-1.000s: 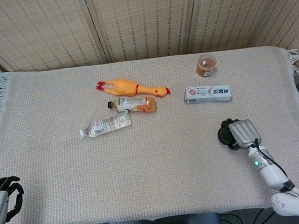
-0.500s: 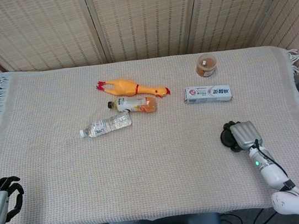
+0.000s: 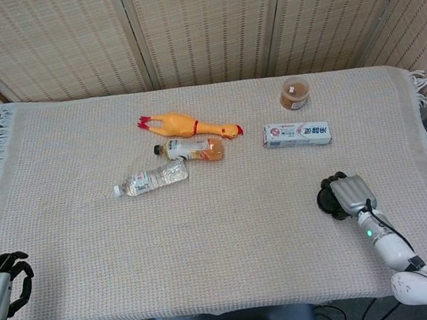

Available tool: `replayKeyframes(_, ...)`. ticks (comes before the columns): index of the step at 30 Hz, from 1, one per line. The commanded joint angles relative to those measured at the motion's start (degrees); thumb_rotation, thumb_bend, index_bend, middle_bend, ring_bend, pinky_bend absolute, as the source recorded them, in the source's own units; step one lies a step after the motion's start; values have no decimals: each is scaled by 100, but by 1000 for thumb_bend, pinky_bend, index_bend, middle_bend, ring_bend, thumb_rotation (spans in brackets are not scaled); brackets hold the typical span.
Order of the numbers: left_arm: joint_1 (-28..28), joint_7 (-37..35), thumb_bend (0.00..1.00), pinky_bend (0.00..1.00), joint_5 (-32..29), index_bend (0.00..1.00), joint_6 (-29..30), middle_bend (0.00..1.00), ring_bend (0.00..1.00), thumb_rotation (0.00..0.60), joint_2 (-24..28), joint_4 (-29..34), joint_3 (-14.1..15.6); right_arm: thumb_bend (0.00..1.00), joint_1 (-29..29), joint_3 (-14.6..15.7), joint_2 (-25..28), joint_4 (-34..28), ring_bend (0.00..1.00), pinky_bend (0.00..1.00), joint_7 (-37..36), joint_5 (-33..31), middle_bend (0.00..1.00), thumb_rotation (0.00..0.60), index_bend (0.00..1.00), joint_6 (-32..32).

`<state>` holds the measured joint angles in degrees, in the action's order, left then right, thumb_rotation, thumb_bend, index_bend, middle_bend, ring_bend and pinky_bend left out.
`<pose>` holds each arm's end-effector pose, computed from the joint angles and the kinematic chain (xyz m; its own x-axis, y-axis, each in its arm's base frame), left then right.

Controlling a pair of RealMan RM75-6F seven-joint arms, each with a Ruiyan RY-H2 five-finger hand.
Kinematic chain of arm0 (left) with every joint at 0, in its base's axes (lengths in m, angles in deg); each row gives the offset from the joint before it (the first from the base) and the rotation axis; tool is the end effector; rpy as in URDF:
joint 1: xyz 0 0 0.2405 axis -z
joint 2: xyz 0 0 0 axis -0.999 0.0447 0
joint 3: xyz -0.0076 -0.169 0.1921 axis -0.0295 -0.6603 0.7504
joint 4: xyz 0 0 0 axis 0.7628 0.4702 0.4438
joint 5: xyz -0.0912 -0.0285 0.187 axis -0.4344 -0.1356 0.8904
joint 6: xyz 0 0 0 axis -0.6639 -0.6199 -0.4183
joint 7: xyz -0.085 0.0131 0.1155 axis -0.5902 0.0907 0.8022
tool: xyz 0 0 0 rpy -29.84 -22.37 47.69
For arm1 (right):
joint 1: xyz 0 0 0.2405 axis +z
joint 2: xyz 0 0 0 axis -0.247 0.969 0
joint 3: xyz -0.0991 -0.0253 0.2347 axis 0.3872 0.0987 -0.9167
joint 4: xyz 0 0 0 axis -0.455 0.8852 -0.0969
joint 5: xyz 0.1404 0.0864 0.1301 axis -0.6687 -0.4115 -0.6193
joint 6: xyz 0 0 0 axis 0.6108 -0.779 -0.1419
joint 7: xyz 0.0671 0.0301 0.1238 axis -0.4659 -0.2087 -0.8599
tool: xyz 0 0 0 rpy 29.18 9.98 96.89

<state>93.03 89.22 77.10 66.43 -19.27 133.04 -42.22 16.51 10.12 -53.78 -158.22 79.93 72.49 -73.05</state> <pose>-0.3125 0.1743 0.1642 0.5018 0.0749 0.8618 0.8650 -0.0498 -0.4993 -0.2917 -0.3043 0.0409 0.5724 -0.4276 0.6996 -0.7995 -0.1015 0.5920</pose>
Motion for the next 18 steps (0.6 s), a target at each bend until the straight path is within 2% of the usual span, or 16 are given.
replayKeyframes(1, 1, 2, 533, 434, -2, 597, -2, 306, 253, 600, 0, 0, -1, 293, 3, 7, 19, -19, 83, 512, -6, -15, 178, 600, 268, 11)
replayKeyframes(5, 0, 0, 532, 434, -4, 595, 1, 306, 253, 600, -1, -1, -4, 260, 40, 39, 148, -132, 7, 420, -16, -128, 90, 600, 154, 144)
replayKeyframes(10, 4, 6, 533, 434, -5, 596, -8, 306, 253, 600, -2, -2, -3, 192, 88, 52, 294, -281, 0, 271, -24, -258, 4, 600, 26, 217)
replayKeyframes(14, 5, 6, 532, 435, -8, 597, -11, 306, 253, 600, -2, -1, -3, 150, 100, 68, 379, -365, 0, 169, -34, -293, 0, 600, 0, 189)
replayKeyframes(18, 5, 9, 532, 434, -2, 596, -11, 307, 253, 600, -4, -2, 0, 139, 49, 68, 431, -436, 0, 138, -95, -185, 0, 600, 0, -9)
